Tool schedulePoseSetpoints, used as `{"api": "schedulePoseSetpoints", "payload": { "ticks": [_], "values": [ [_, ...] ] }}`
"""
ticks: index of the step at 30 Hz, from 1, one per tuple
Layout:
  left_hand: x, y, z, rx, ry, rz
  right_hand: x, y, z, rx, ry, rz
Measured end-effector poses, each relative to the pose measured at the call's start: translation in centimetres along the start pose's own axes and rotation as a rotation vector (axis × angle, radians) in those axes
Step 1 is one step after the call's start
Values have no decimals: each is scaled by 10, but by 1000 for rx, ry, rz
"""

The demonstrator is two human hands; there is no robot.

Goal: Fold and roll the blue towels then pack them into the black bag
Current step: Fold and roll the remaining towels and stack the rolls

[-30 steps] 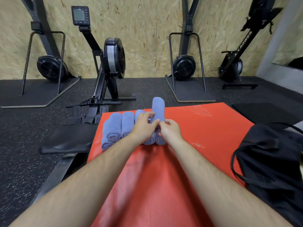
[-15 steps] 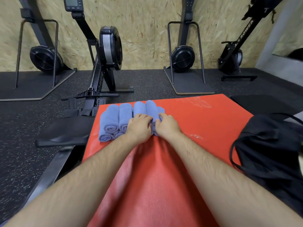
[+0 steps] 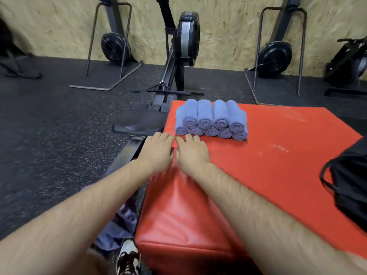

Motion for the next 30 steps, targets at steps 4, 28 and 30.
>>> {"api": "schedulePoseSetpoints", "payload": {
  "ticks": [4, 28, 30],
  "values": [
    [0, 81, -53, -134, 45, 17, 20, 94, 10, -127, 44, 73],
    [125, 277, -164, -314, 799, 65, 193, 295, 15, -315, 570, 381],
    [122, 278, -163, -329, 768, 35, 194, 295, 15, -297, 563, 405]
  ]
}}
Point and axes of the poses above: each hand's wrist, its own z-axis towards the middle knuckle, its own x-axis out of the palm, y = z × x, the point moved 7 cm from there along z, towards the middle knuckle, and after that the axes turned 10 degrees about -x, right-handed, at the moved point
